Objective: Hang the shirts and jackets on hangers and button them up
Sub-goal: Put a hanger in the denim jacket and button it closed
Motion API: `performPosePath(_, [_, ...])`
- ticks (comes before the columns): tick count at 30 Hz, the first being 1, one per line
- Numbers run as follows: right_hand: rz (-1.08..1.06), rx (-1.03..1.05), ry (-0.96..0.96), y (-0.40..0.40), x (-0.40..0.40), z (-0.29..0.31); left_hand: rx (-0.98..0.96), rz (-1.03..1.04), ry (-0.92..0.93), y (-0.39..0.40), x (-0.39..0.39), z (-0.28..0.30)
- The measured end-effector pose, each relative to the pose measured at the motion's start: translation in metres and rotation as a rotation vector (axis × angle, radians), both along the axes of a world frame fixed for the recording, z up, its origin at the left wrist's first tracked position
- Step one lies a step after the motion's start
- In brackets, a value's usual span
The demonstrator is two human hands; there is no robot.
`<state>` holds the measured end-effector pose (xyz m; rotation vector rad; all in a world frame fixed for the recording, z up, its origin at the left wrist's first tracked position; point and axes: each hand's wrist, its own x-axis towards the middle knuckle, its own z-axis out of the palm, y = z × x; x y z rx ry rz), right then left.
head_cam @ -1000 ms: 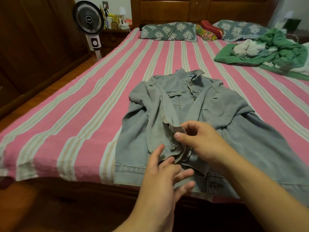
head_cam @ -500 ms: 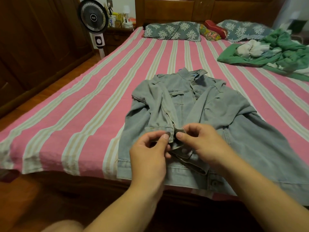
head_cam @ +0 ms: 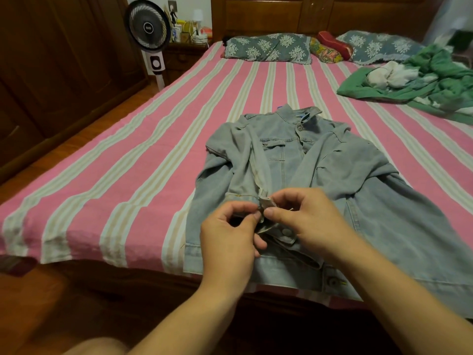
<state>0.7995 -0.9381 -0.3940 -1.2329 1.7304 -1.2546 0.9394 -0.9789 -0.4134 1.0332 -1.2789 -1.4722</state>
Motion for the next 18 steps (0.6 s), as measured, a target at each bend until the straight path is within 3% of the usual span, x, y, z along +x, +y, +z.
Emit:
performPosePath(7, [0.033,0.059,0.001,-0.005,-0.003,-0.007,-0.099,0.053,-0.098,-0.006,0.002,-0.006])
performPosePath(11, [0.179,0.089,0.007,-0.002,0.003,-0.005,-0.073,0.07,-0.172,-0.019,0.003,-0.009])
performPosePath(15, [0.085,0.033,0.433,-0.004,-0.003,0.0,0.036,-0.057,-0.123,-0.024,0.005,-0.004])
performPosePath(18, [0.123,-0.039,0.511,-0.005,-0.007,-0.001,0.084,-0.113,-0.111,-0.025,0.006,0.0])
